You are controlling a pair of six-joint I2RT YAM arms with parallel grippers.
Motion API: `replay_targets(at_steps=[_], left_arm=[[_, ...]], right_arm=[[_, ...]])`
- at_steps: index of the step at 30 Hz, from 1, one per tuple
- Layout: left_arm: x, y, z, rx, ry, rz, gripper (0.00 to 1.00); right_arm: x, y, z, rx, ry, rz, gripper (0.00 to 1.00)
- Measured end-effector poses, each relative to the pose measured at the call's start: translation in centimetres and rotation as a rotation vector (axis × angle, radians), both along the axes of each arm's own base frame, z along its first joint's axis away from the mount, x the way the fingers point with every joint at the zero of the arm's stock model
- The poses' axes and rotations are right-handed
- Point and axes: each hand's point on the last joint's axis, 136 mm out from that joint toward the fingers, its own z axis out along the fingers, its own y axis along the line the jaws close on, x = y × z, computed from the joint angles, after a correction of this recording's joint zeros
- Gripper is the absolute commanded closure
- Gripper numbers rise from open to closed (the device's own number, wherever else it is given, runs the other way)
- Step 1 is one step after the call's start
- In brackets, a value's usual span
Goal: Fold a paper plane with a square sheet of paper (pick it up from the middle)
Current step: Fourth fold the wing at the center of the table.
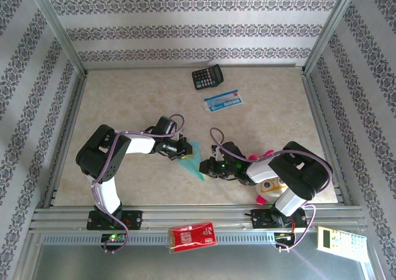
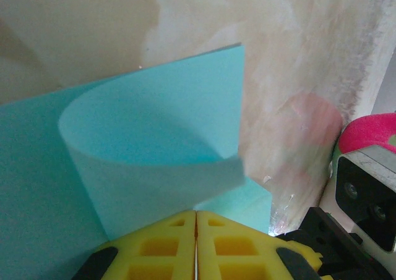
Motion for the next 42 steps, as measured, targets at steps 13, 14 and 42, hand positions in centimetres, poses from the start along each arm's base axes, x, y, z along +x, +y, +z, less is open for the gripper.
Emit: replay_targets(at_steps=[13,14,42], left_arm=[[0.0,-0.1,0.1,-0.018,-0.018,-0.004,0.89],[0.0,-0.1,0.1,-0.019,-0.019,-0.004,0.89],[-0.1,-0.1,0.2,-0.057,-0.049,-0.01,0.89]], right_arm=[[-0.5,-1.3,0.3,-0.019,-0.014,-0.029,0.82],[-0.5,-1.5,0.3,-0.021,-0.013,-0.032,0.82],[-2.0,-2.9,0.9,-0.119,-0.083,0.03,0.81]])
